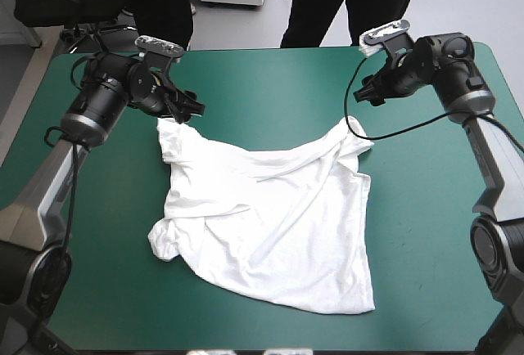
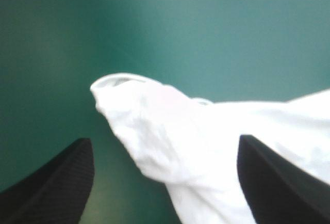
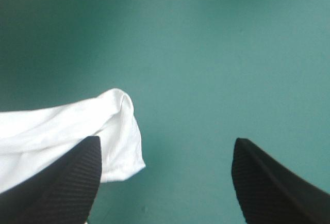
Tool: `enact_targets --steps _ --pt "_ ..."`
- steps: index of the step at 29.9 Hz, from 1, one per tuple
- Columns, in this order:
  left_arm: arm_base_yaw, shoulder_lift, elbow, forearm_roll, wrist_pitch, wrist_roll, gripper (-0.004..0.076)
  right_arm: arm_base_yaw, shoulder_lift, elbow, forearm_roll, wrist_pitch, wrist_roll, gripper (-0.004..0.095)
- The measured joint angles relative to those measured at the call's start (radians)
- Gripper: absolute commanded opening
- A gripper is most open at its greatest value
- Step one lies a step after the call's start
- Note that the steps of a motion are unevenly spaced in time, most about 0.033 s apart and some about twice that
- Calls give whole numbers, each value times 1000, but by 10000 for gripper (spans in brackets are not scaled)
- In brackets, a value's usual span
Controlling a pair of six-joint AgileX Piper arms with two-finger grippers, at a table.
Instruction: Fold the cloth
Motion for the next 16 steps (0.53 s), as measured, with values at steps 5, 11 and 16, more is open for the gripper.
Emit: enact_targets --steps 5,11,16 --pt "0 -108 -2 18 168 0 562 -1 -68 0 3 69 -5 671" --pt "0 -276 103 30 186 -20 562 -1 -152 6 8 103 -7 670" --pt "0 -394 332 27 188 -42 562 -1 -225 39 7 111 -7 648"
